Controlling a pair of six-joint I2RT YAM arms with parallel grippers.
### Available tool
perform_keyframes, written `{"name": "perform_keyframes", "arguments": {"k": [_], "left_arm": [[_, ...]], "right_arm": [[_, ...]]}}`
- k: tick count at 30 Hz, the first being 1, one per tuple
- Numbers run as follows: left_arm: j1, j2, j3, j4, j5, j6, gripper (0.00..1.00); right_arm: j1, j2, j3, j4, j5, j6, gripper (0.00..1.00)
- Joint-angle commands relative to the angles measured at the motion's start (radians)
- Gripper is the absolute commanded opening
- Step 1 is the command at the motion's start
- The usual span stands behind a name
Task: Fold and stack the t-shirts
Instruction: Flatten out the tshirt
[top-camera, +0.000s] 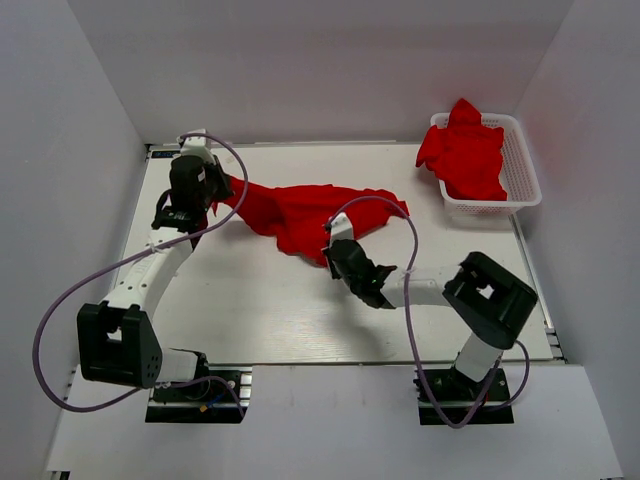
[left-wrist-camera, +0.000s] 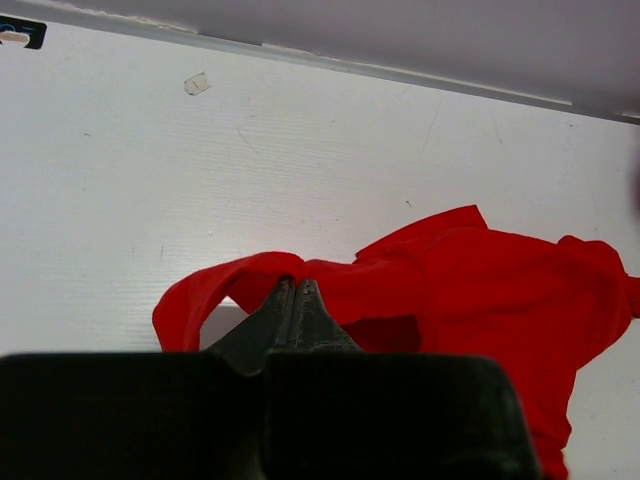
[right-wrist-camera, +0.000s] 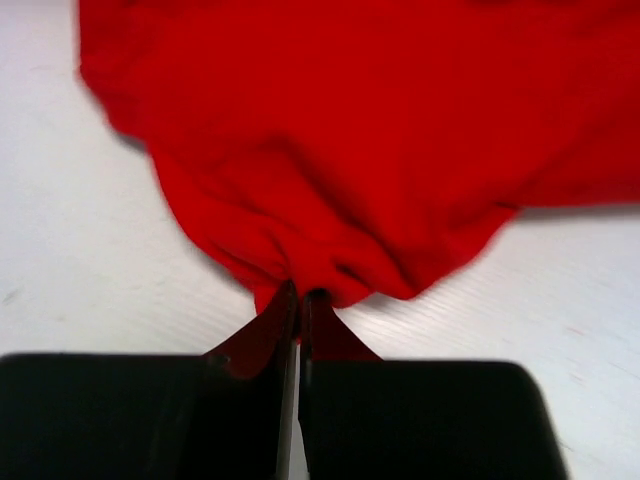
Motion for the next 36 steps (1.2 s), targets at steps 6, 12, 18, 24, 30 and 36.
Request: {"name": "perform_keyframes", "arguments": {"k": [6,12,18,24,30,36], "left_arm": [[-0.004,-0.128,0.176,0.009,-0.048,0.031,0.0],[-0.004,-0.185,0.324,-0.001,-0.057,0.095,0.0],[-0.004,-0.277,0.458,0.002,-0.011,0.183,0.0],[-0.004,-0.36,0.591,-0.007,0.061,0.247,0.0],[0.014,-0.389,0.782,-0.058,0.098,0.289,0.0],[0.014,-0.418,0.892,-0.067,0.132,0.322,0.0]], "right_arm": [[-0.036,-0.308,0.183,-0.288,0.429,-0.089,0.0],[-0.062,-0.488,0.35,-0.333,0.473,-0.321,0.0],[-0.059,-0.644,0.523,-0.267,0.376,-0.551,0.0],[-0.058,-0.706,0.874,-0.509,0.094,-0.633,0.0],[-0.059,-0.707,1.157,-0.823,-0.284,-0.63,0.0],[-0.061,-0.801,1.136,-0.812,-0.429,-0.619,0.0]]}}
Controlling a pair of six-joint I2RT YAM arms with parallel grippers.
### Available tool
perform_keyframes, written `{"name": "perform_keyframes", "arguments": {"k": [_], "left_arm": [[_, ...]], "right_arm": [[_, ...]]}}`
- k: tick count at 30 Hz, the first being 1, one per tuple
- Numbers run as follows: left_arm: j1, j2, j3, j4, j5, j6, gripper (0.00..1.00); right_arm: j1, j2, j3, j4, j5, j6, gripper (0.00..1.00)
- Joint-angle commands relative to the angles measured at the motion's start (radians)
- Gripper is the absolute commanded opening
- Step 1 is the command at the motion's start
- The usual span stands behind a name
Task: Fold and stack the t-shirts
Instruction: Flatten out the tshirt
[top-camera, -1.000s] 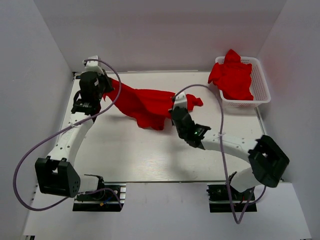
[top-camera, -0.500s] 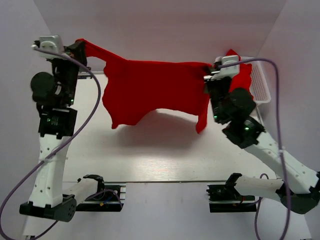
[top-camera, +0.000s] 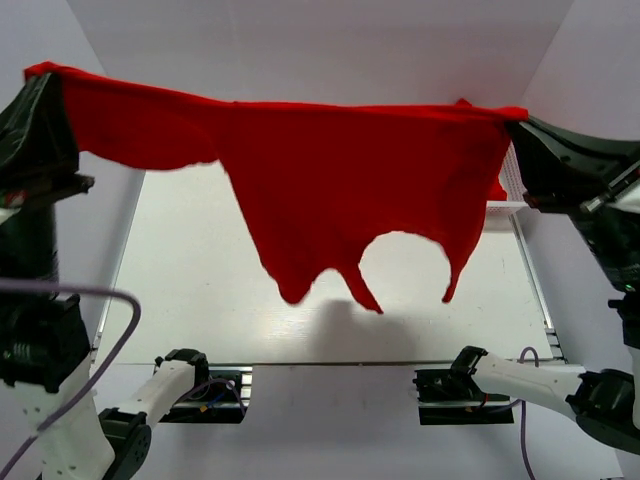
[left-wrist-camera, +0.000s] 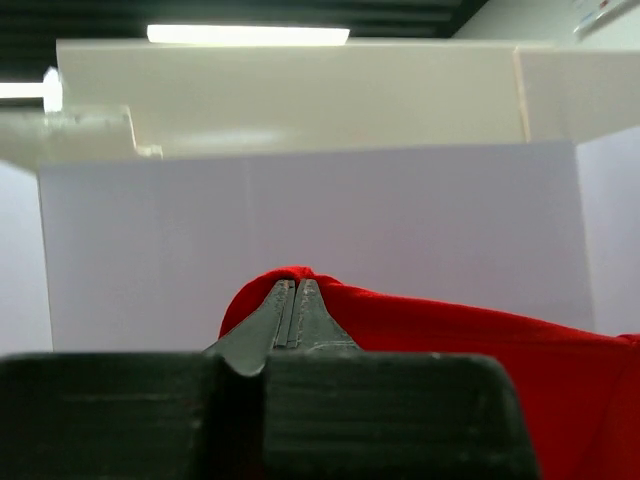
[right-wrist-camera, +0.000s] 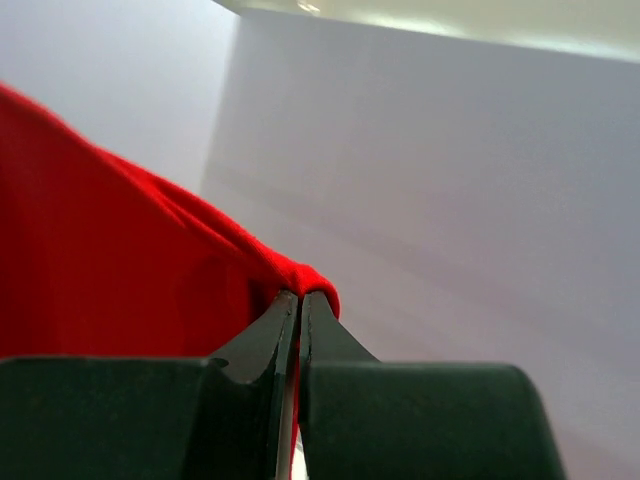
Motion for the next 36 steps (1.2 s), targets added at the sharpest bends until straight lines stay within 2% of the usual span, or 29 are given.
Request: {"name": "perform_keyframes", "arguments": {"k": [1,8,10,11,12,13,14,16,17,18,20,21,22,23,24,25,26,27,28,29,30,32,33,36], "left_arm": [[0.012,-0.01,0.053,-0.014,-0.004,0.044,0.0],[0.012,0.03,0.076,-0.005,0.026,0.053,0.0],[0.012,0.072,0.05,0.008,-0.011,0.044,0.0],[0.012,0.091,0.033,0.008,-0.02,0.044,0.0],[0.012,0.109,0.015,0.02,-0.052,0.044,0.0],[0.012,0.153,-0.022,0.02,-0.062,0.044,0.0],[0.012,0.18,-0.045,0.02,-0.074,0.044,0.0],[0.012,0.236,-0.137,0.029,-0.123,0.033,0.0],[0.012,0.308,-0.174,0.058,-0.138,0.033,0.0],[0.012,0.354,-0.205,0.07,-0.152,0.033,0.0],[0.012,0.465,-0.257,0.08,-0.152,0.018,0.0],[0.012,0.593,-0.266,0.08,-0.175,0.018,0.0],[0.012,0.665,-0.266,0.095,-0.19,0.009,0.0],[0.023,0.844,-0.198,0.068,-0.232,-0.008,0.09],[0.023,0.846,-0.197,0.017,-0.232,-0.028,0.28],[0.023,1.051,-0.03,-0.041,-0.246,-0.042,0.54],[0.032,1.161,0.227,-0.202,-0.284,-0.042,0.99],[0.032,1.265,0.37,-0.286,-0.284,-0.056,1.0],[0.032,1.369,0.499,-0.351,-0.284,-0.047,1.0],[0.032,1.522,0.622,-0.412,-0.293,-0.047,1.0],[0.032,1.557,0.727,-0.452,-0.268,-0.047,1.0],[0.032,1.526,0.618,-0.366,-0.237,-0.057,1.0],[0.032,1.422,0.403,-0.207,-0.217,-0.057,1.0],[0.032,1.28,0.132,-0.052,-0.174,-0.067,1.0]], "right_arm": [[-0.004,-0.054,-0.023,-0.012,-0.111,-0.026,0.0],[-0.002,-0.063,-0.124,0.051,-0.102,-0.042,0.0],[-0.001,-0.062,-0.182,0.172,-0.039,-0.052,0.0],[-0.001,-0.063,-0.316,0.216,0.012,-0.078,0.0],[-0.001,-0.051,-0.363,0.378,0.071,-0.086,0.0],[-0.002,-0.04,-0.403,0.426,0.108,-0.088,0.0],[-0.001,-0.026,-0.526,0.469,0.245,-0.107,0.0],[-0.007,0.047,-0.605,0.702,0.352,-0.124,0.0],[-0.012,0.108,-0.72,0.796,0.462,-0.138,0.0],[-0.031,0.186,-0.734,0.824,0.566,-0.141,0.0],[-0.092,0.316,-0.759,0.869,0.571,-0.088,0.0],[-0.111,0.364,-0.753,0.869,0.567,0.0,0.0],[-0.134,0.529,-0.741,0.866,0.561,0.026,0.0],[-0.201,0.664,-0.645,0.822,0.531,0.067,0.0],[-0.22,0.666,-0.589,0.801,0.526,0.116,0.0],[-0.237,0.874,-0.525,0.728,0.515,0.124,0.17],[-0.289,0.943,-0.383,0.627,0.479,0.132,0.36],[-0.298,1.002,-0.206,0.505,0.453,0.133,0.89],[-0.323,1.181,-0.034,0.429,0.443,0.144,0.9],[-0.328,1.227,0.039,0.322,0.401,0.161,0.9],[-0.35,1.28,0.087,0.257,0.387,0.168,0.9],[-0.363,1.295,0.128,0.246,0.345,0.184,0.9],[-0.377,1.282,0.117,0.257,0.334,0.188,0.9],[-0.398,1.204,0.008,0.266,0.275,0.204,0.9]]}}
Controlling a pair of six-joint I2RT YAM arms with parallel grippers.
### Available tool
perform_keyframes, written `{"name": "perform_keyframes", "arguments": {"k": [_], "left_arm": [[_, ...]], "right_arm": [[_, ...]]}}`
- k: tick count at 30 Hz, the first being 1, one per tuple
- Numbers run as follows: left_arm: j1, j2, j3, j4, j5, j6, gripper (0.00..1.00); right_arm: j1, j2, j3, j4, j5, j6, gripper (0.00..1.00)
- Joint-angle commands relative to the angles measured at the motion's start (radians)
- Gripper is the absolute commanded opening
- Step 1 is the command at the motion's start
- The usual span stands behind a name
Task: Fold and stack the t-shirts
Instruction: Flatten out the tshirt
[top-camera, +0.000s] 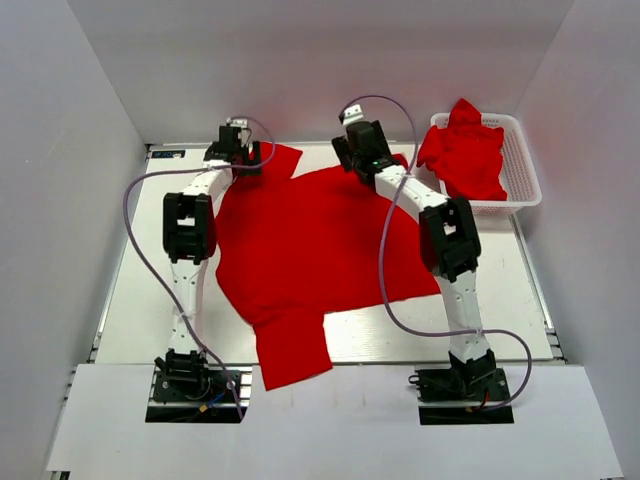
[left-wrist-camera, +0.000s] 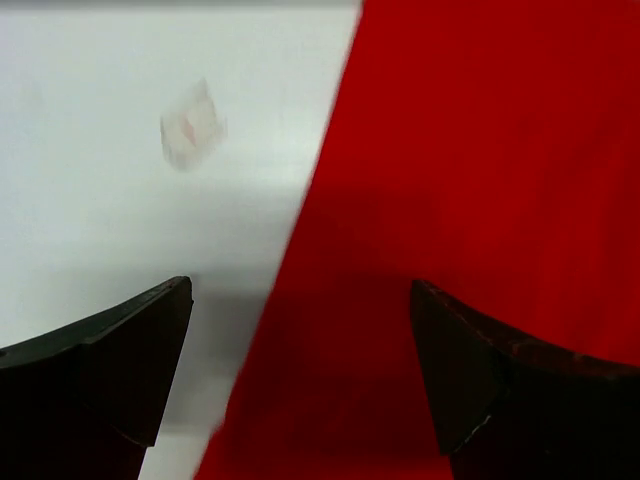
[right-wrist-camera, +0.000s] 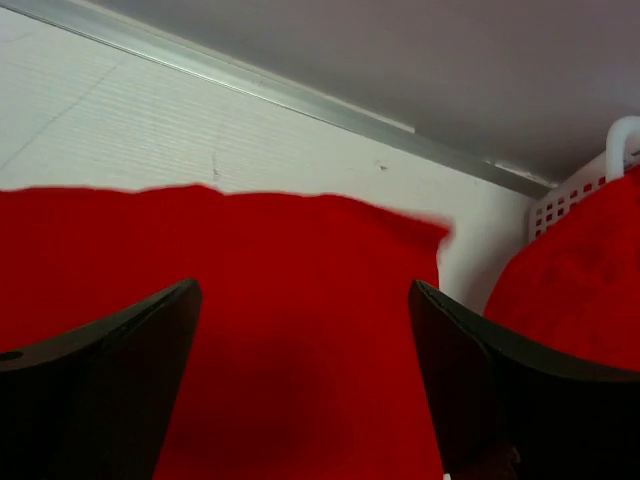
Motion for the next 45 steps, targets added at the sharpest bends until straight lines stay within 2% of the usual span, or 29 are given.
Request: {"name": "perform_keyframes", "arguments": {"k": [1,6,8,16,21,26,30,35,40,41,45], "left_arm": [[-0.001,-0.352,-0.135,0.181,0.045,-0.019,1.0],[-0.021,-0.388,-0.172,0.007,0.016,-0.041,1.0],[-0.021,-0.429,-0.267,-0.042,0.016,-0.073,1.0],[-0.03,-0.618,-0.693,-0.033,0.101,-0.174,1.0],[-0.041,-0.676,-0.853,0.012,0.199,-0.196,1.0],[-0.052,-0.699,-0.967,0.048,0.201,-0.215,1.0],[-0.052,-0.678,-0.978,0.038,0.166,-0.245,1.0],[-0.032,-0.601,-0.892,-0.011,0.134,-0.268,1.0],[-0.023,-0.456,-0.722,-0.109,0.052,-0.288,1.0],[-0.014,-0.427,-0.688,-0.128,0.052,-0.288,1.0],[0.007,-0.279,-0.472,-0.195,0.033,-0.297,1.0]], "right_arm": [[-0.006,-0.153,-0.08,-0.011,-0.073,0.056,0.9],[-0.018,-0.239,-0.165,-0.089,-0.128,0.14,0.9],[-0.018,-0.26,-0.196,-0.161,-0.156,0.169,0.9],[-0.022,-0.427,-0.489,-0.185,-0.228,0.33,0.9],[-0.032,-0.51,-0.665,-0.152,-0.237,0.445,0.9],[-0.047,-0.553,-0.789,-0.137,-0.225,0.505,0.9],[-0.059,-0.566,-0.862,-0.086,-0.292,0.54,0.9],[-0.067,-0.503,-0.876,-0.065,-0.401,0.528,0.9],[-0.064,-0.426,-0.833,-0.036,-0.482,0.53,0.9],[-0.062,-0.42,-0.811,-0.031,-0.535,0.53,0.9],[-0.056,-0.363,-0.774,0.012,-0.605,0.54,0.9]]}}
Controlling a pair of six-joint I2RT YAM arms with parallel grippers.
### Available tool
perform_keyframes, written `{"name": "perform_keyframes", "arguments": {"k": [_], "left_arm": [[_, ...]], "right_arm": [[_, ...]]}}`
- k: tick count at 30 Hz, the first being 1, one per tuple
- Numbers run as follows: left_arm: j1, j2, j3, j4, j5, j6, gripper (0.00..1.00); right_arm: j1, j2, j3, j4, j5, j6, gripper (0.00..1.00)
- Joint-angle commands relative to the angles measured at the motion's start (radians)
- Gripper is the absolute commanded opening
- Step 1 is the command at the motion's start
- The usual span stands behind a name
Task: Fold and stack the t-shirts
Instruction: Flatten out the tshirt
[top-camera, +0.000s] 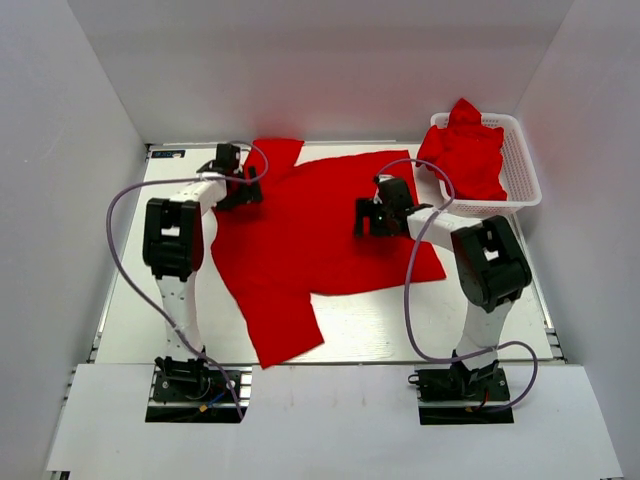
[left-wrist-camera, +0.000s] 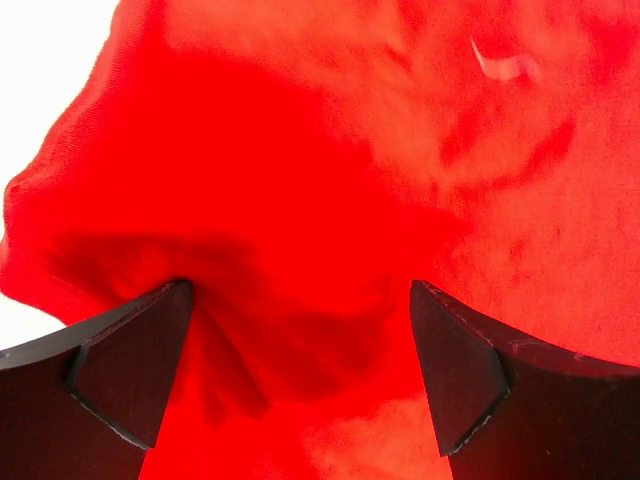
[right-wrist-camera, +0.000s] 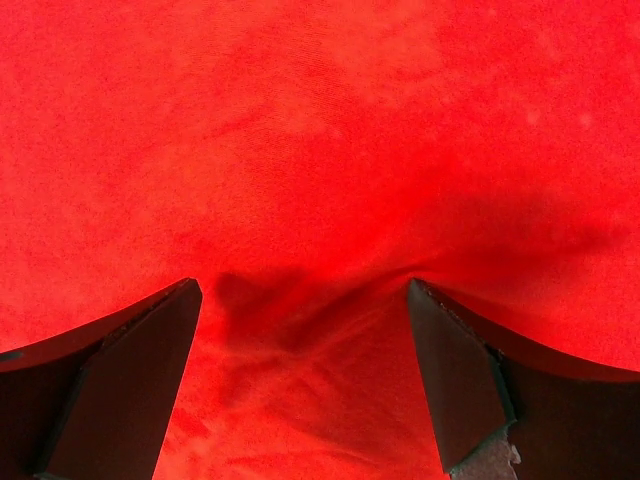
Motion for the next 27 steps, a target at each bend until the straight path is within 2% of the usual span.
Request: {"name": "perform_keyframes", "arguments": {"k": [1,5,9,13,16,20,21,22,23,24,27], "left_arm": [[0.035,0.127,0.143,-0.099,-0.025,-0.022,1.0],[0.057,0.236,0.356,-0.131,-0.025,0.009,1.0],[0.066,0.27,0.464,-0.142,0.013,0.05,1.0],[0.066,0.228,0.474,-0.104,0.094,0.069,1.0],[0.066,0.147,0.452,-0.103,0.095,0.069,1.0],[0.054,-0.031,0.344,-0.151,0.03,0.05,1.0],[0.054,-0.077,0.316,-0.213,0.009,0.026,1.0],[0.043,-0.129,0.217,-0.226,-0.025,-0.002,1.0],[0.043,-0.254,0.143,-0.226,-0.025,-0.029,1.0],[0.043,-0.323,-0.031,-0.179,0.03,-0.074,1.0],[0.034,-0.57,-0.271,-0.137,0.056,-0.156,1.0]], "right_arm": [[0.007,0.085,0.038,0.036,-0.124,0.031,0.9],[0.014,0.125,0.116,0.002,-0.092,0.028,0.9],[0.025,0.137,0.165,-0.03,-0.065,0.008,0.9],[0.036,0.073,0.21,-0.061,-0.013,-0.016,0.9],[0.04,0.002,0.212,-0.069,0.06,-0.03,0.9],[0.037,-0.107,0.157,-0.063,0.091,-0.006,0.9],[0.036,-0.151,0.122,-0.058,0.121,0.01,0.9],[0.037,-0.17,0.103,-0.06,0.137,0.042,0.9],[0.034,-0.229,0.086,-0.061,0.148,0.072,0.9],[0.034,-0.246,0.033,-0.079,0.212,0.088,0.9],[0.036,-0.344,-0.062,-0.131,0.354,0.138,0.9]]}}
